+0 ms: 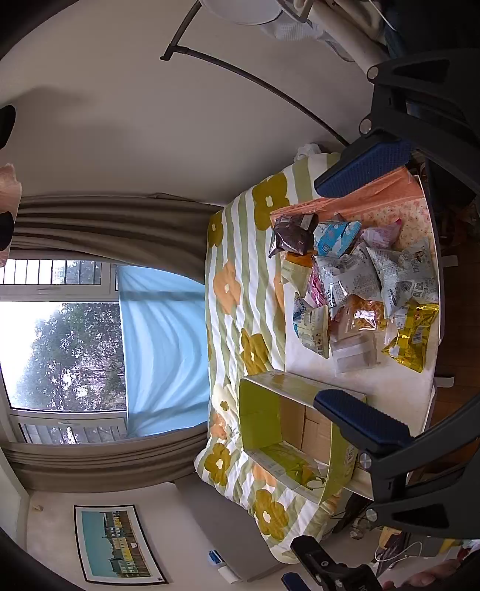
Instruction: Organize snacks
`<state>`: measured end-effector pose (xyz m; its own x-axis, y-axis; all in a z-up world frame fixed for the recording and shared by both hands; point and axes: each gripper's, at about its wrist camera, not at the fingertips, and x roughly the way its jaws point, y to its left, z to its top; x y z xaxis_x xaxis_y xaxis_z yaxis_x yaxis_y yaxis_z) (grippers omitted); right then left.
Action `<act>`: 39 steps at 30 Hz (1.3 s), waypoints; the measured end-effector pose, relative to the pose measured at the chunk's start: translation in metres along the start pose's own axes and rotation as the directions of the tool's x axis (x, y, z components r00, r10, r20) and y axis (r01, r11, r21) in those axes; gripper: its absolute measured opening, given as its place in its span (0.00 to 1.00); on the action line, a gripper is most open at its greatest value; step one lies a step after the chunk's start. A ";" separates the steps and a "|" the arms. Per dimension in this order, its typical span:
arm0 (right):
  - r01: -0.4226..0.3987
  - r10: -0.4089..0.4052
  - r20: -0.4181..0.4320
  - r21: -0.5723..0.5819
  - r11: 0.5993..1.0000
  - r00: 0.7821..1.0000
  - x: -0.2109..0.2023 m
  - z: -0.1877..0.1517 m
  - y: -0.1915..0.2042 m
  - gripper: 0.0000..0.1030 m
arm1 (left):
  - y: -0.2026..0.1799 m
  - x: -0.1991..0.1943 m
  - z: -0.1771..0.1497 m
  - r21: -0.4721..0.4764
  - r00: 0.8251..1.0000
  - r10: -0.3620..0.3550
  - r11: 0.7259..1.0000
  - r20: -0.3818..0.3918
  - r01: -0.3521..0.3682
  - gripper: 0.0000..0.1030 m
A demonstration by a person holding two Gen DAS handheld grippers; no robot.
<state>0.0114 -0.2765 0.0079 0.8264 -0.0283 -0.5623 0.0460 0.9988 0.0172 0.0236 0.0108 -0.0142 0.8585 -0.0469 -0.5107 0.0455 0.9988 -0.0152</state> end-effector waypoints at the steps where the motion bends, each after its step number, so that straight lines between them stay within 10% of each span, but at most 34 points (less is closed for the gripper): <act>1: -0.001 0.001 0.001 0.000 1.000 1.000 0.000 0.000 -0.001 1.00 | 0.000 0.000 0.000 0.002 1.000 0.004 1.000 0.001 -0.004 1.00; 39: -0.001 0.001 -0.011 0.006 1.000 1.000 0.000 -0.002 -0.005 1.00 | 0.007 0.003 0.001 -0.026 1.000 -0.008 1.000 -0.008 0.008 1.00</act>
<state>0.0102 -0.2811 0.0059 0.8202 -0.0267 -0.5714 0.0484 0.9986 0.0228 0.0269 0.0176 -0.0144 0.8541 -0.0552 -0.5171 0.0393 0.9984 -0.0417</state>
